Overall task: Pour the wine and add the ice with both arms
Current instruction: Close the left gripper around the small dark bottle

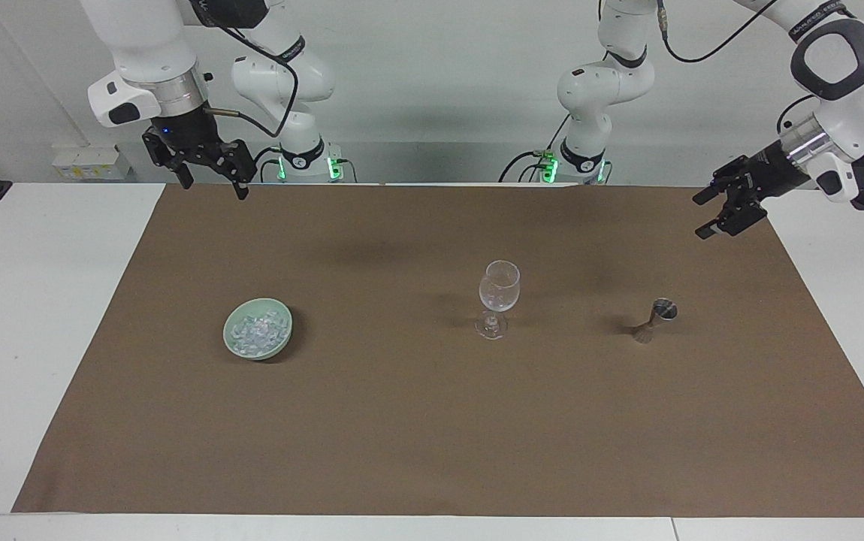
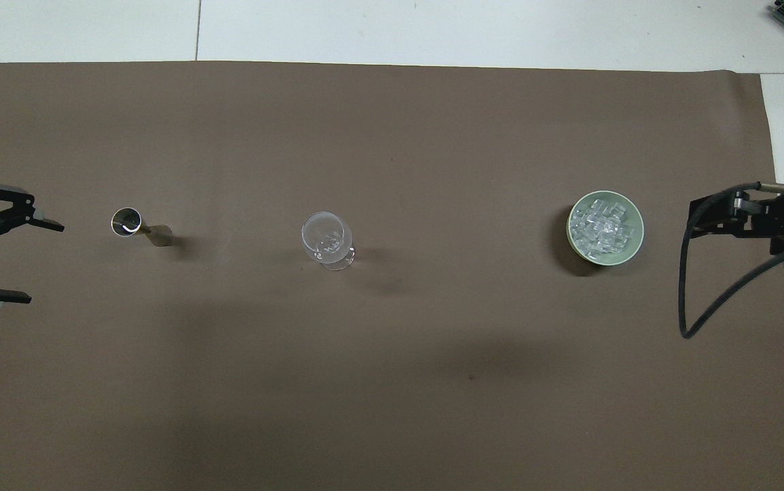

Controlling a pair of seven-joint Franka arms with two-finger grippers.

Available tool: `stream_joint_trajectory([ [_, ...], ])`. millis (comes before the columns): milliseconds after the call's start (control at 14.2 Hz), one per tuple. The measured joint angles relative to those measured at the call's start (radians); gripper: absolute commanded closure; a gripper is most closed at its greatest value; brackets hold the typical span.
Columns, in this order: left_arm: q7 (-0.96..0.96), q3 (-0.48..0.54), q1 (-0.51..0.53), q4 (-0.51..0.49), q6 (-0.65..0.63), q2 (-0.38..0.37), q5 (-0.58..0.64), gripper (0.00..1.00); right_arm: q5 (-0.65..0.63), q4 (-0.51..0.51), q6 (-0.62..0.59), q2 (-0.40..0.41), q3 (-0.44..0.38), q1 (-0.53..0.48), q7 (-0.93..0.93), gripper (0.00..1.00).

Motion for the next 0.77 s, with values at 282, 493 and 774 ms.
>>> stream_joint_trajectory([
  [282,-0.014,0.002,0.085,0.001,0.035,0.081,-0.105,0.0,0.0,0.0,0.0,0.0,0.0,0.0,0.0,0.0],
  [493,-0.014,0.001,0.11,0.005,0.1,0.175,-0.18,0.0,0.0,0.0,0.0,0.0,0.0,0.0,0.0,0.0],
  [774,-0.018,0.002,0.154,0.008,0.154,0.266,-0.237,0.0,0.0,0.0,0.0,0.0,0.0,0.0,0.0,0.0],
])
